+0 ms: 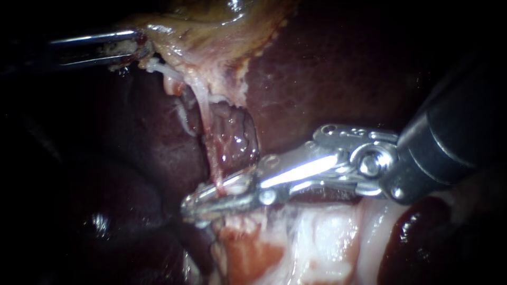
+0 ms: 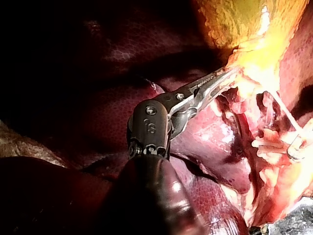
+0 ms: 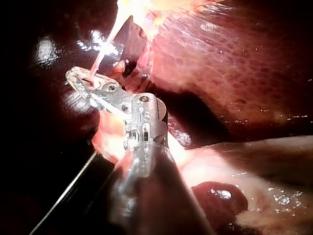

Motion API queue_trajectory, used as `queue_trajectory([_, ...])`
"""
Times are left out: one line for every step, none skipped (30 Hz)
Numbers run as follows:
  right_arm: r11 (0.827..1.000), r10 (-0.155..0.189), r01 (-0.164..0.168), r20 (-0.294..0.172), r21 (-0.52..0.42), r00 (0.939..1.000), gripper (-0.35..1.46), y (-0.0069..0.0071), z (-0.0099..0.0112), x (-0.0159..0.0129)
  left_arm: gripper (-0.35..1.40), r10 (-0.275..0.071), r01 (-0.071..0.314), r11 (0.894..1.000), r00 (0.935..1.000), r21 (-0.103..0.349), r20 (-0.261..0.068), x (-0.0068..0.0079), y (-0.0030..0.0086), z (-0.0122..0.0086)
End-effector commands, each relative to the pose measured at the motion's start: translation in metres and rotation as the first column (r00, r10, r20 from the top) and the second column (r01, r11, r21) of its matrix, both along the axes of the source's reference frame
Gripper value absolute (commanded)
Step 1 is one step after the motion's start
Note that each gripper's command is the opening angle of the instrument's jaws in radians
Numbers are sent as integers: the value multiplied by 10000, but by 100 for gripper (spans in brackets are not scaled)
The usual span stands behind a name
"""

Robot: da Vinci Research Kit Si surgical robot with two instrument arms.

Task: Clipping second clip right tube

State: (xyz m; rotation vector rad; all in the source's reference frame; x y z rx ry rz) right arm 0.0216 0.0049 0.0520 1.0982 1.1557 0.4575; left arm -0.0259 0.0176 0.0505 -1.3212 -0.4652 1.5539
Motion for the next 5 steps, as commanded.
queue_trajectory([10000,4,-4,3,-1,10000,-35,0,1,0,-35,-1,1,10000,10000,0,-1,0,0,0])
queue_trajectory([10000,6,-6,3,-1,10000,-35,0,2,0,-35,-1,1,10000,10000,0,-1,0,0,1])
queue_trajectory([10000,5,-5,3,-1,10000,-35,0,2,0,-35,0,0,10000,10000,0,0,0,0,1])
queue_trajectory([10000,5,-5,3,-1,10000,-35,0,2,0,-35,1,-1,10000,10000,0,1,0,0,1])
queue_trajectory([10000,4,-4,3,-2,10000,-35,0,3,0,-35,1,-1,10000,10000,1,1,0,0,1])
